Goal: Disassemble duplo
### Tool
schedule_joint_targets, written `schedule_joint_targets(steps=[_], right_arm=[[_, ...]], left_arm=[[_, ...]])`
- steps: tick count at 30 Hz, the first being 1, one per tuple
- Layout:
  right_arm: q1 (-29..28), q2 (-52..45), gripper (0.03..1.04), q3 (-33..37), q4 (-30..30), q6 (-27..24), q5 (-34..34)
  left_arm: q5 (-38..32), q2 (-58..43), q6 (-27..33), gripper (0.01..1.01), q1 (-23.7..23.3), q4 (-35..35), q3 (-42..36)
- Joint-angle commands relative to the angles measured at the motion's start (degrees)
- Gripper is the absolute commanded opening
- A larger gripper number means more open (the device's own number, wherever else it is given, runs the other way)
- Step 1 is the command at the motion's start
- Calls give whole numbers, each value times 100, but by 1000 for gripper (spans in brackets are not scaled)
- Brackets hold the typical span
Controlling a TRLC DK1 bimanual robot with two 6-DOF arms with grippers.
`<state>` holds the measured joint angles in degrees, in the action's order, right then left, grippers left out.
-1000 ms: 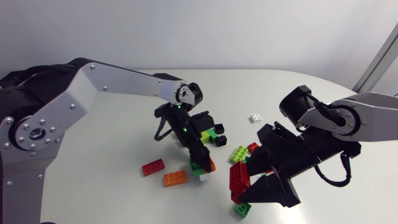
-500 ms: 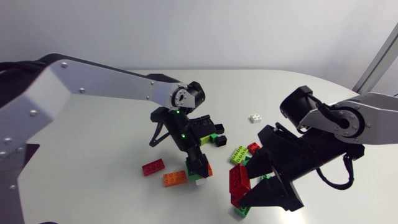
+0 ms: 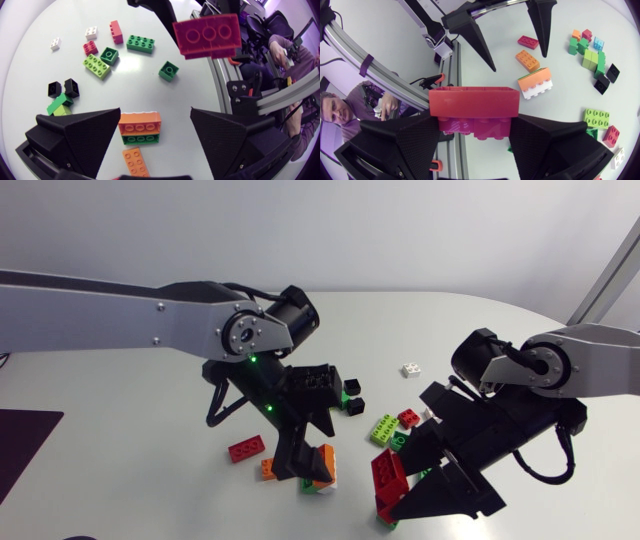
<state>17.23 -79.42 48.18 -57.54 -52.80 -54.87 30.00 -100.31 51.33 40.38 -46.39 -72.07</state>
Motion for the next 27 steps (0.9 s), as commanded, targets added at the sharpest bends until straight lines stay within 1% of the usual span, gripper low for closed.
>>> schedule_joint_targets(steps=[1,6,11,18,27], right_arm=[[-185,-302,420,244,-355,-486,-208],[-396,-874,421,604,-1418,-1532,-577],[-326,-1102,421,710,-1761,-1980,-612],[-150,-1383,421,807,-1770,-2068,-612],[43,-1515,421,921,-1805,-2138,-612]], left_arm=[[68,311,518,979,93,113,282],[120,970,808,975,119,710,809],[261,1137,1037,975,110,781,809],[551,1049,1160,967,225,816,607],[797,1005,1195,954,611,816,396]])
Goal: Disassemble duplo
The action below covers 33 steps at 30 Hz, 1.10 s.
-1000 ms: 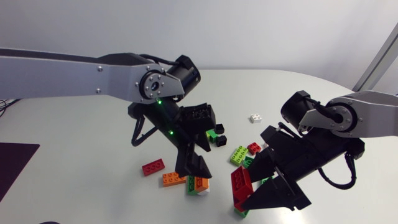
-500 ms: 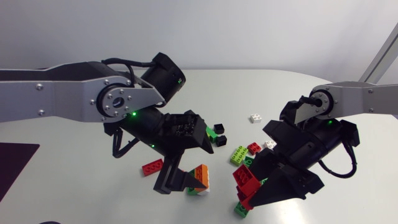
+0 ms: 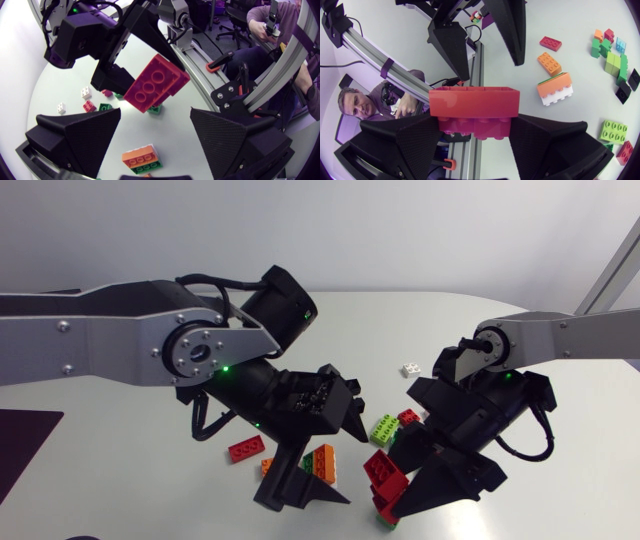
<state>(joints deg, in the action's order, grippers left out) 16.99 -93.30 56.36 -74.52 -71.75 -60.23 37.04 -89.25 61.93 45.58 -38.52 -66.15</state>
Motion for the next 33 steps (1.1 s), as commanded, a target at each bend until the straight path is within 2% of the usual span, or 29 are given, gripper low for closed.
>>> schedule_joint_targets(steps=[1,10,14,17,29,33], right_arm=[[94,-127,420,103,-142,-279,-77],[375,-40,421,68,-493,-525,-209],[472,136,421,42,-678,-604,-323],[595,251,421,-37,-783,-657,-358],[946,418,423,-310,-977,-815,-587],[937,461,423,-336,-977,-824,-595]], left_arm=[[120,-84,109,943,109,29,-205],[251,-4,135,841,372,29,-170],[260,4,170,828,460,29,-126],[269,110,170,751,504,64,-82],[278,716,56,718,706,258,243],[287,848,21,605,759,275,322]])
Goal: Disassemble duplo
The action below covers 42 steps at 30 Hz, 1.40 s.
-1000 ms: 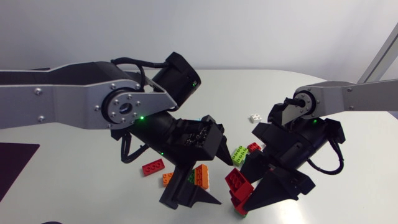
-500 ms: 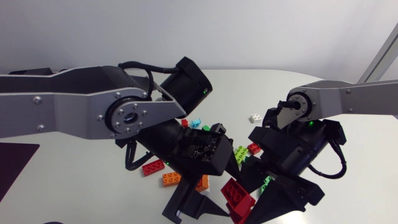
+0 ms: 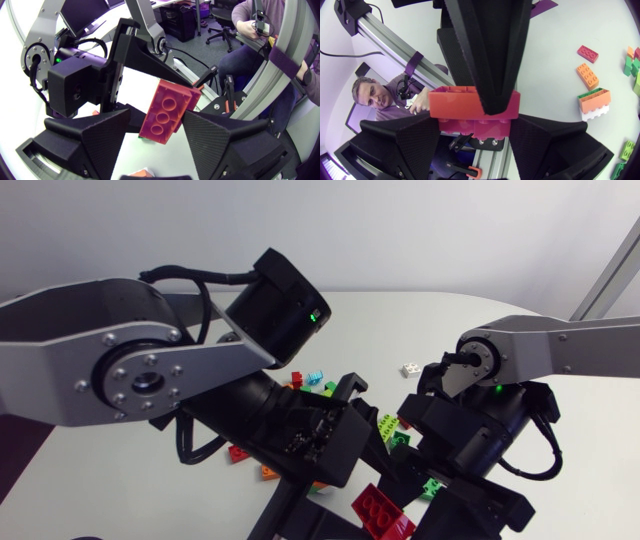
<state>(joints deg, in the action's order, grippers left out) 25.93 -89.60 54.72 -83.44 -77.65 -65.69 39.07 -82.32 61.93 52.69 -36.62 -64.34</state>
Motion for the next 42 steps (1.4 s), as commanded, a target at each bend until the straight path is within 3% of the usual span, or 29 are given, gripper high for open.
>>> schedule_joint_targets(steps=[1,21,23,25,32,37,42], right_arm=[[43,110,423,-181,-85,-233,-58],[272,558,425,-383,-155,-207,-269],[289,567,423,-401,-146,-198,-269],[289,584,423,-436,-138,-198,-269],[289,663,423,-585,-41,-128,-242],[184,769,423,-691,319,206,21],[-431,813,423,-647,566,364,522]], left_arm=[[92,182,12,590,49,85,149],[198,331,-296,548,383,384,396],[198,305,-375,454,400,507,413],[198,252,-410,241,400,568,413],[136,111,-436,211,356,560,404],[39,94,-392,211,-22,560,299],[-119,94,-252,211,-909,586,141]])
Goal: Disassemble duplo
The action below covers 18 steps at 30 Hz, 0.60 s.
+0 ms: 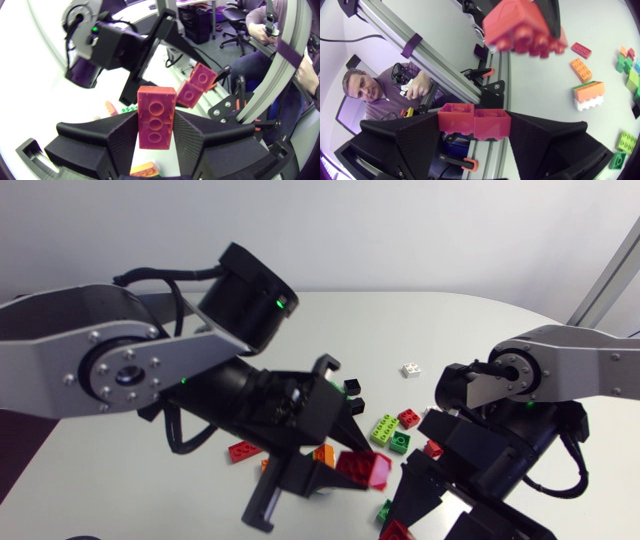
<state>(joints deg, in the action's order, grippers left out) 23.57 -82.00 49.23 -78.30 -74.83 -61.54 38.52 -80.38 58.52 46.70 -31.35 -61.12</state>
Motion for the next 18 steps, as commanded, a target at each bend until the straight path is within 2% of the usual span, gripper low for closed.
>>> schedule_joint_targets(steps=[1,3,6,9,11,13,15,18], right_arm=[[-327,79,423,-81,157,179,168],[-547,149,423,-63,562,557,379],[-468,500,425,-291,2029,1990,889],[-98,588,431,-608,3436,3097,1654],[139,553,431,-705,3919,3378,2181],[543,571,433,-898,4736,3976,2796],[745,518,433,-959,5053,4134,3280],[947,404,433,-1074,5536,4319,3851]], left_arm=[[-108,-171,133,211,-513,68,-198],[-249,-303,168,213,-838,68,-189],[-504,-593,230,215,-1180,59,-31],[-855,-962,239,223,-1400,68,74],[-952,-1147,203,238,-1550,77,92],[-1119,-1393,168,279,-1602,42,92],[-1427,-1665,142,285,-1602,68,109],[-1769,-2008,-51,398,-1611,393,136]])
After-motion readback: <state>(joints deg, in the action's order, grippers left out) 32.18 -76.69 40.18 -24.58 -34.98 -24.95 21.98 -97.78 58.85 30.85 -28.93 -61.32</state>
